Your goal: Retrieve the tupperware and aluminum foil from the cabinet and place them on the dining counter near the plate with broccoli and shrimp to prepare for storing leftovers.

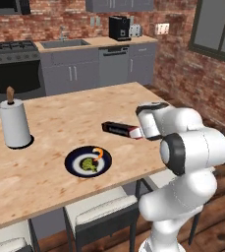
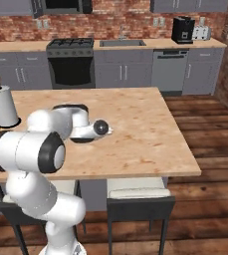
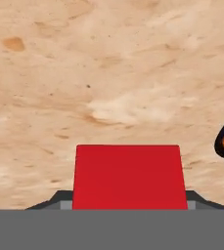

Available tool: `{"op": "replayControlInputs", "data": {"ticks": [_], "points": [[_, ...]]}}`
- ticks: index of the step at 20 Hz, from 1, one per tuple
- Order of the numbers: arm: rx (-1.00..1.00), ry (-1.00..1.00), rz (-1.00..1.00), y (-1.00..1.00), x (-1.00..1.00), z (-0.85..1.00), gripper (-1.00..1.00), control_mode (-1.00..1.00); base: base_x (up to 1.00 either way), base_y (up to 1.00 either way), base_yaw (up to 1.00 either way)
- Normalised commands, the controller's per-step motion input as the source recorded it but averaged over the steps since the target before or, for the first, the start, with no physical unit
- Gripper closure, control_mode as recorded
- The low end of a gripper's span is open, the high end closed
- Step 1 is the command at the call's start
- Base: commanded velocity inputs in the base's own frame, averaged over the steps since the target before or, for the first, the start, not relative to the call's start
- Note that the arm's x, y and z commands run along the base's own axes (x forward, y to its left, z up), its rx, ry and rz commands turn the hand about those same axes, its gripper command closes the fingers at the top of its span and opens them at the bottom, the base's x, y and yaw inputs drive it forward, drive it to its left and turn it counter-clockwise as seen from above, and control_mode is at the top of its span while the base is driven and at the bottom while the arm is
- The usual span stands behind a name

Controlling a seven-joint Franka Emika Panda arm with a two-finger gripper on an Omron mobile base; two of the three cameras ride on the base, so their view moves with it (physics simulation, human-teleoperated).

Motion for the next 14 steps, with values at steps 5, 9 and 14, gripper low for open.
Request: {"op": "replayControlInputs", "data": {"ticks": [5, 9, 14], "points": [[0.0, 0.11, 0.01, 0.35, 0.21, -0.74, 1.0, -1.0, 0.0, 0.0, 0.0], [0.0, 0.15, 0.04, 0.42, -0.19, -0.6, 1.0, -1.0, 0.0, 0.0, 0.0], [0.0, 0.18, 0.05, 0.32, -0.48, -0.25, 1.0, -1.0, 0.0, 0.0, 0.0]]}}
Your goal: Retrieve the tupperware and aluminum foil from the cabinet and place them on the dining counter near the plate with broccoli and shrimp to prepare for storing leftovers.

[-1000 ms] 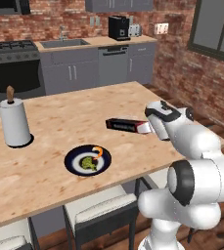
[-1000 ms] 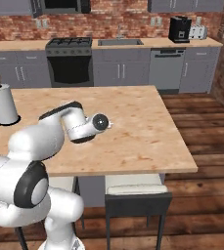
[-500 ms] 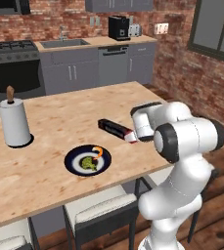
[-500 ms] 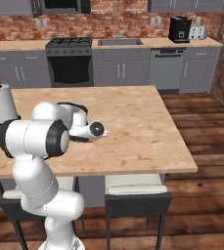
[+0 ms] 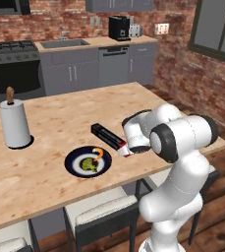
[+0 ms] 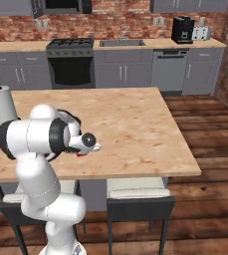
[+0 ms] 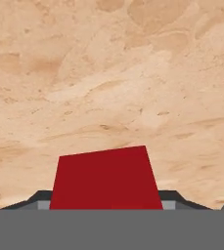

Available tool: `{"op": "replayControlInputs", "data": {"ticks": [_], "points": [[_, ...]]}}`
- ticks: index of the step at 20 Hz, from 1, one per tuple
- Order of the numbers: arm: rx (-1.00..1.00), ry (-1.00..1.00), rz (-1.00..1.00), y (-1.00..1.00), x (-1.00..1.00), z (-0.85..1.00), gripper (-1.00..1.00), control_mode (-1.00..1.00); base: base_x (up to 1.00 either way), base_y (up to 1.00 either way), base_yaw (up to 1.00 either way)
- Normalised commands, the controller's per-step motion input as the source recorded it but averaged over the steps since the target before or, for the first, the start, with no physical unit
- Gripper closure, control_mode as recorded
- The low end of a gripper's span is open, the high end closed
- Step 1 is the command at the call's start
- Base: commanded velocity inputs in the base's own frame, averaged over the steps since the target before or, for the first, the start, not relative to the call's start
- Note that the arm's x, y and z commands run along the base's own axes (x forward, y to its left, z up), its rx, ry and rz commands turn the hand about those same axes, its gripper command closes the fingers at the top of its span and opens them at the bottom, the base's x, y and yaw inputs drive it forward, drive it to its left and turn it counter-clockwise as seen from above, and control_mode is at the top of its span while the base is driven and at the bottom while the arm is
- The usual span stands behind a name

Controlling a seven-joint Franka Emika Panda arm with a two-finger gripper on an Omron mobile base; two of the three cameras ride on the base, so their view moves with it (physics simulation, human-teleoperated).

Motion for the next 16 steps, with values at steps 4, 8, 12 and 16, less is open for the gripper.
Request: {"op": "replayControlInputs", "data": {"ticks": [4, 8, 12, 16], "points": [[0.01, 0.13, 0.01, -0.01, 0.03, 0.09, -1.0, -1.0, 0.0, 0.0, 0.0], [0.03, 0.02, 0.0, -0.17, -0.18, 0.65, -1.0, -1.0, 0.0, 0.0, 0.0], [0.0, -0.02, 0.0, -0.11, -0.72, 1.0, -1.0, -1.0, 0.0, 0.0, 0.0], [0.0, -0.06, -0.02, 0.0, -0.72, 1.0, -1.0, -1.0, 0.0, 0.0, 0.0]]}}
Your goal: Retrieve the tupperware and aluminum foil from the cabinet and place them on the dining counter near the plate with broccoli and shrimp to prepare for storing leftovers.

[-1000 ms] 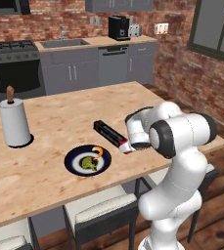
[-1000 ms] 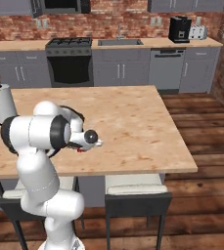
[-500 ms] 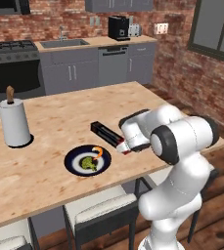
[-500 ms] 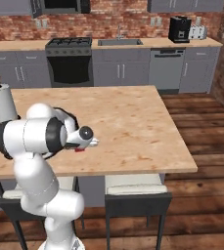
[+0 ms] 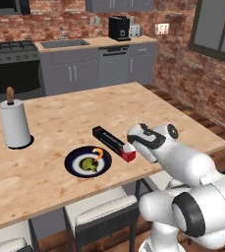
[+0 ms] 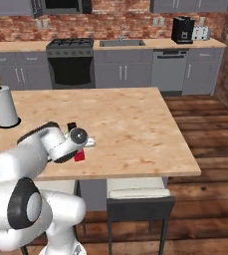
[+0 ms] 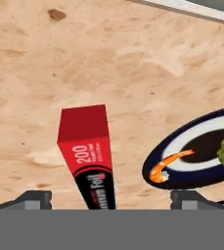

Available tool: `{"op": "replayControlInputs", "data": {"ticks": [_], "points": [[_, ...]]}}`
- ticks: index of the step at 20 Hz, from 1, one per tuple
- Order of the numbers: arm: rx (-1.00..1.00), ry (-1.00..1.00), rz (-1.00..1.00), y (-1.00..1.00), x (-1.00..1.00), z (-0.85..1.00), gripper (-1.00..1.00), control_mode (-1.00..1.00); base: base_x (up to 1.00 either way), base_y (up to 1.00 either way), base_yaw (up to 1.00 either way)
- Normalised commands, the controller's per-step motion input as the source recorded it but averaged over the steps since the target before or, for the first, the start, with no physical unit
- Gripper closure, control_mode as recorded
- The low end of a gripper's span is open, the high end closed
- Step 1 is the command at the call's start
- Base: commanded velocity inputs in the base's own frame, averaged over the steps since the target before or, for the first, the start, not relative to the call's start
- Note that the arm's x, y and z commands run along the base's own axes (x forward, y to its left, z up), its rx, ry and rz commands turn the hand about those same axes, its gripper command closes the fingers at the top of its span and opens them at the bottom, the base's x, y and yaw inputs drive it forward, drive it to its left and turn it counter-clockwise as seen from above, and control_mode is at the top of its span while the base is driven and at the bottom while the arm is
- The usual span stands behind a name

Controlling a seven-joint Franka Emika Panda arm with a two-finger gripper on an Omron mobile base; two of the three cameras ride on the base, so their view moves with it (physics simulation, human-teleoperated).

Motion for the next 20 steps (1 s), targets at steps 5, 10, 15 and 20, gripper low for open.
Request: {"op": "replayControlInputs", "data": {"ticks": [5, 10, 15, 20], "points": [[0.0, -0.04, -0.07, 0.0, -0.7, 1.0, -1.0, -1.0, 0.0, 0.0, 0.0], [-0.01, 0.01, -0.1, 0.0, -0.75, 1.0, -1.0, -1.0, 0.0, 0.0, 0.0], [-0.07, 0.18, -0.08, 0.01, -0.5, 1.0, -1.0, -1.0, 0.0, 0.0, 0.0], [-0.16, 0.34, -0.02, 0.12, -0.25, 1.0, -1.0, -1.0, 0.0, 0.0, 0.0]]}}
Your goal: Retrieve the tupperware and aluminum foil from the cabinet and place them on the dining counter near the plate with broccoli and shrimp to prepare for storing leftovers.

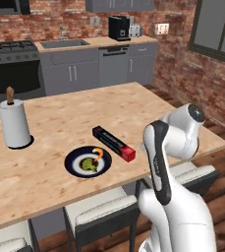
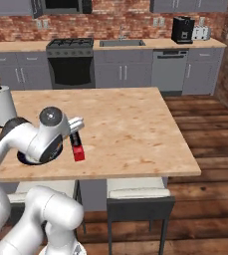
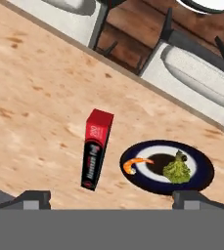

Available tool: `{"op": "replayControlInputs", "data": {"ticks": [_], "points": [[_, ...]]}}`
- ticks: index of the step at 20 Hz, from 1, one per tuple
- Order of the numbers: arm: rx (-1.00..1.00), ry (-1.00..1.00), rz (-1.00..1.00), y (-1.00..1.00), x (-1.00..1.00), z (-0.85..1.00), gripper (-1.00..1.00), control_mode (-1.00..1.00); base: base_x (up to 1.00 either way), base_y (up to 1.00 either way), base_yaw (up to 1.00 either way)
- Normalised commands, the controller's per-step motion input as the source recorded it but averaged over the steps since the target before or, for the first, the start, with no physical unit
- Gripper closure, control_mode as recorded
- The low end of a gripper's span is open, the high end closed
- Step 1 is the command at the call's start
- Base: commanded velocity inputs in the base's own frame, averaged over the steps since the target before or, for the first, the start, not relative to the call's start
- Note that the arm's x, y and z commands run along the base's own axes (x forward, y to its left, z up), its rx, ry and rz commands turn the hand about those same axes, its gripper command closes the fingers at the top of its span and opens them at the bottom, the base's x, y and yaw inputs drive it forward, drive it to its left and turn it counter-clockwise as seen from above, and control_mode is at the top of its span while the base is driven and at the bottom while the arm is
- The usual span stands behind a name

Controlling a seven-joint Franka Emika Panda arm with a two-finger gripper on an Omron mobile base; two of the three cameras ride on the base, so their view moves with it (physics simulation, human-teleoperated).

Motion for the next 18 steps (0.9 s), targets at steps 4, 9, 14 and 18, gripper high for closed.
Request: {"op": "replayControlInputs", "data": {"ticks": [4, 9, 14, 18], "points": [[-0.21, 0.34, 0.0, 0.09, -0.13, 1.0, -1.0, -1.0, 0.0, 0.0, 0.0], [-0.23, 0.14, 0.0, 0.05, -0.83, 0.68, -1.0, -1.0, 0.0, 0.0, 0.0], [-0.12, -0.08, 0.0, 0.0, -1.0, 0.03, -1.0, -1.0, 0.0, 0.0, 0.0], [-0.05, -0.19, 0.0, 0.0, -1.0, 0.0, -1.0, -1.0, 0.0, 0.0, 0.0]]}}
